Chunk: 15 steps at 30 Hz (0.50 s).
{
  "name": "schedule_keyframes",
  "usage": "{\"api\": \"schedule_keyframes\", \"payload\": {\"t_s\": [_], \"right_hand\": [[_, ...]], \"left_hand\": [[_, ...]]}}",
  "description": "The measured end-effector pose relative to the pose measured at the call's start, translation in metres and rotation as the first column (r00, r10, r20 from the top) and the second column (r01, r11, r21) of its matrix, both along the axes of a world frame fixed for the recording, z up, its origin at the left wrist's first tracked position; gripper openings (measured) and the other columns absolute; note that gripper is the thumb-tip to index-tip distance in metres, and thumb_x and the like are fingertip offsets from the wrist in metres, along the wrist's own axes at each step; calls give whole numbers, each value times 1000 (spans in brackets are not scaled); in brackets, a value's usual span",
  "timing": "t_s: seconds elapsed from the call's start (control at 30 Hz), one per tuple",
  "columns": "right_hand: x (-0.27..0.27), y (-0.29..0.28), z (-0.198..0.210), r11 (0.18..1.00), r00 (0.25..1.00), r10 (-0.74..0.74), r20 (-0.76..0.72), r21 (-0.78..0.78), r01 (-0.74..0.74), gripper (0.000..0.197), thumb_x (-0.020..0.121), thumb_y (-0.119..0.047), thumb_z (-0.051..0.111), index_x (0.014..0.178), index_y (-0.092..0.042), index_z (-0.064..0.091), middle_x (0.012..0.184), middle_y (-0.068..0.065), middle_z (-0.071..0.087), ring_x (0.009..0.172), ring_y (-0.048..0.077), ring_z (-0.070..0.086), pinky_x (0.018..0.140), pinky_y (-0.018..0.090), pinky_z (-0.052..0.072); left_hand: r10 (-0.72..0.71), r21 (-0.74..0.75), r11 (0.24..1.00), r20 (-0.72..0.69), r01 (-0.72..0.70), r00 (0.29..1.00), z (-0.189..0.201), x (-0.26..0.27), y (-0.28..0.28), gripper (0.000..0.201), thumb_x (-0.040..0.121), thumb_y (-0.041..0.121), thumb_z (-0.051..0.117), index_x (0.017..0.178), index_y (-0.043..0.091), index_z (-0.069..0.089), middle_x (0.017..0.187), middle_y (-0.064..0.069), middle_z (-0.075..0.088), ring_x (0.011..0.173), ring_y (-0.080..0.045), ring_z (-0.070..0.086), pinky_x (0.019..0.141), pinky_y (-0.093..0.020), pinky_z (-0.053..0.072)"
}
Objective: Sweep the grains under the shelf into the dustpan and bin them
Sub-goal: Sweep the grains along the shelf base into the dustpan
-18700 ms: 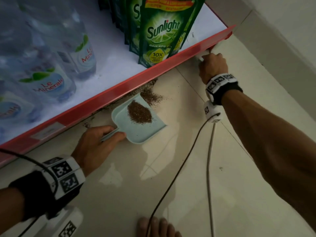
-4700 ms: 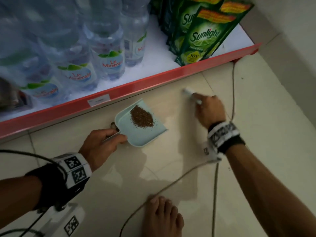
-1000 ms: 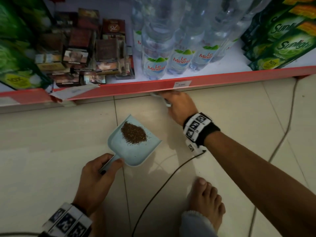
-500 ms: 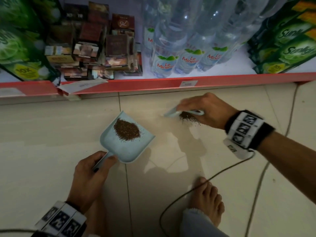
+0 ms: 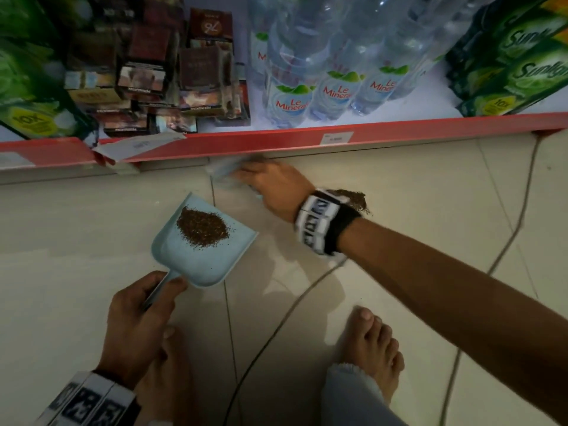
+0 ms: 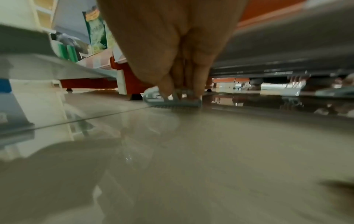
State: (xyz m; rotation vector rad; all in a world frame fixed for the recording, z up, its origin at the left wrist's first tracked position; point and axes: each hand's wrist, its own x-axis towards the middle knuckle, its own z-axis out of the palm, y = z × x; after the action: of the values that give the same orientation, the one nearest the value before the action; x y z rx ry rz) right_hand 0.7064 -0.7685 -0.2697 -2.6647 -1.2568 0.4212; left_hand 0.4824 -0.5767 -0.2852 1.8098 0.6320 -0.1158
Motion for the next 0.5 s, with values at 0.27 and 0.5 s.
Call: {"api": "schedule_keyframes", "payload": {"t_s": [0.27, 0.5], "right_hand": [[-8, -98, 37, 990, 994, -31, -102, 131, 44, 56, 70, 13, 65, 120, -12, 69, 123, 8, 68, 113, 26, 65, 97, 36, 51], [-16, 40, 15, 920, 991, 100, -91, 387, -57, 51, 79, 8, 42, 121, -3, 67, 126, 19, 65, 113, 35, 65, 97, 48, 52]], "left_hand": [[7, -10, 1000, 34, -7, 999, 4, -5, 6, 37, 87, 25, 66, 65, 0, 50, 49, -1, 39, 47, -12, 36, 41, -23, 28], [3, 6, 1000, 34, -4, 999, 10, -12, 16, 43, 75, 45, 58, 65, 3, 54, 47, 1, 41, 44, -11, 35, 40, -20, 26]]}}
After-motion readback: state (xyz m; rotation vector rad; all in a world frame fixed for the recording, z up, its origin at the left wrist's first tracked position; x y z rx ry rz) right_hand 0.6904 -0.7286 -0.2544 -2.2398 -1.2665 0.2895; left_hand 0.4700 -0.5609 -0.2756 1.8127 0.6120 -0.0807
